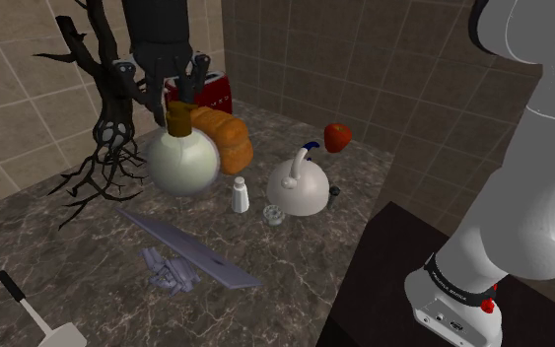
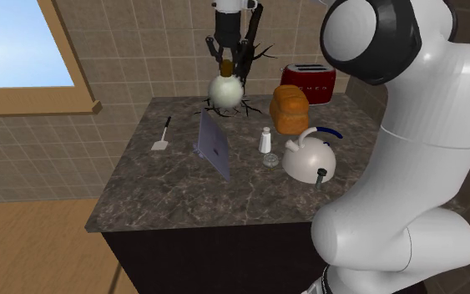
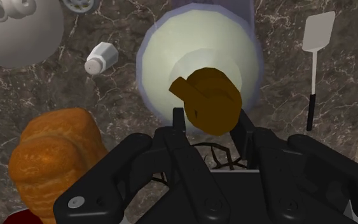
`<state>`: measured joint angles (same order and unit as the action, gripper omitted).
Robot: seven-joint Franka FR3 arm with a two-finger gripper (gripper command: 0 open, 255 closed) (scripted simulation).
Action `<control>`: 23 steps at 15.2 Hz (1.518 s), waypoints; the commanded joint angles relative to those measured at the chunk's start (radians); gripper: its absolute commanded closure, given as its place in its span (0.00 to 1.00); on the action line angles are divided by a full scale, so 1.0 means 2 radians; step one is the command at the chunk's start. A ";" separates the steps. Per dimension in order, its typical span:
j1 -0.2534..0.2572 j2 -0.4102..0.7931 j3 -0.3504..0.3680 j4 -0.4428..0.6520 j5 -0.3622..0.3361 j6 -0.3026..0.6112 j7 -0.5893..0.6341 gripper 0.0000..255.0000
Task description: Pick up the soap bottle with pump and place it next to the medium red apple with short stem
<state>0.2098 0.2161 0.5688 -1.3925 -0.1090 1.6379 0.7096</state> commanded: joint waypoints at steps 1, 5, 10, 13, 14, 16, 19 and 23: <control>0.003 0.006 0.000 0.022 -0.003 -0.017 0.001 1.00; -0.007 -0.009 -0.002 0.021 0.006 -0.028 -0.011 1.00; -0.061 -0.105 -0.027 -0.087 0.062 -0.003 -0.083 1.00; -0.081 -0.154 -0.050 -0.137 0.086 0.003 -0.127 1.00; -0.087 -0.169 -0.058 -0.152 0.093 0.004 -0.142 1.00; -0.096 -0.196 -0.075 -0.180 0.104 0.005 -0.170 1.00; -0.108 -0.232 -0.102 -0.216 0.114 0.005 -0.212 1.00; -0.122 -0.270 -0.139 -0.255 0.119 0.001 -0.265 1.00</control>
<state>-0.0279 -0.2981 0.3104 -1.8738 0.1250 1.6402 0.2094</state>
